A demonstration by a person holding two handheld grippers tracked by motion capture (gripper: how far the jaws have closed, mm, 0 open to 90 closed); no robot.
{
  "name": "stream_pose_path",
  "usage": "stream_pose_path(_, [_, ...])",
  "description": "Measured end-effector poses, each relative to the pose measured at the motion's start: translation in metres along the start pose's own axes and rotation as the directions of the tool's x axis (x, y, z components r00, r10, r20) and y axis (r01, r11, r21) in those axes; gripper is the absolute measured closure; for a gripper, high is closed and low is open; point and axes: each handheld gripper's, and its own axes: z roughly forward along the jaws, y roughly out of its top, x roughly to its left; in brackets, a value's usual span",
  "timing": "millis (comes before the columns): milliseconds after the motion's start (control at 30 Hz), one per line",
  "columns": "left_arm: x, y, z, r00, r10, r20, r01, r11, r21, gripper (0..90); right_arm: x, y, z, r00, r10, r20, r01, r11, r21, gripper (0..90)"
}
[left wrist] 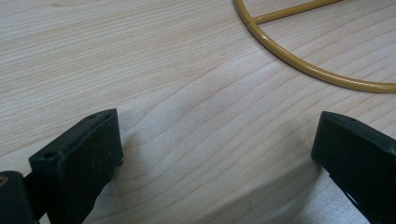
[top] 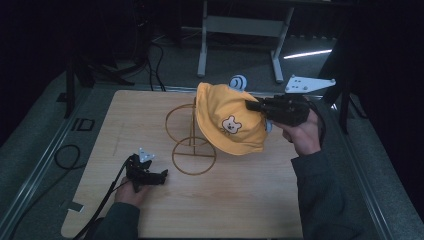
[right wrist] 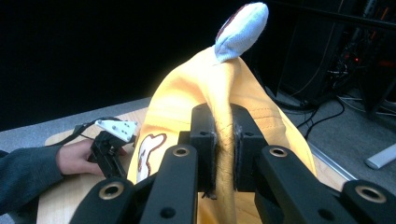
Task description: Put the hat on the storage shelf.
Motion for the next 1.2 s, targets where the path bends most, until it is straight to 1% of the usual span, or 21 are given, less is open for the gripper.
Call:
stream_pose_path(467, [0.000, 0.000, 0.000, 1.0000, -0.001, 0.000, 0.001, 1.0000, 0.000, 1.9, 0.001, 0.004, 0.009, 0.9998, -0.004, -0.019, 0.004, 1.000, -0.004, 81.7])
stream_pose_path(567, [0.000, 0.000, 0.000, 1.0000, -0.001, 0.000, 0.001, 1.0000, 0.001, 1.9, 0.001, 0.005, 0.012, 0.9997, -0.005, -0.022, 0.005, 1.000, 0.006, 81.6])
stream_pose_path(1067, [0.000, 0.000, 0.000, 1.0000, 0.000, 0.000, 0.000, 1.0000, 0.001, 1.9, 0.004, 0.007, 0.024, 0.9994, -0.020, -0.027, 0.021, 1.000, 0.020, 81.5])
stream_pose_path(1200, [0.000, 0.000, 0.000, 1.0000, 0.000, 0.000, 0.000, 1.0000, 0.001, 1.9, 0.004, 0.008, 0.027, 0.9996, -0.020, -0.022, 0.020, 1.000, 0.019, 81.6])
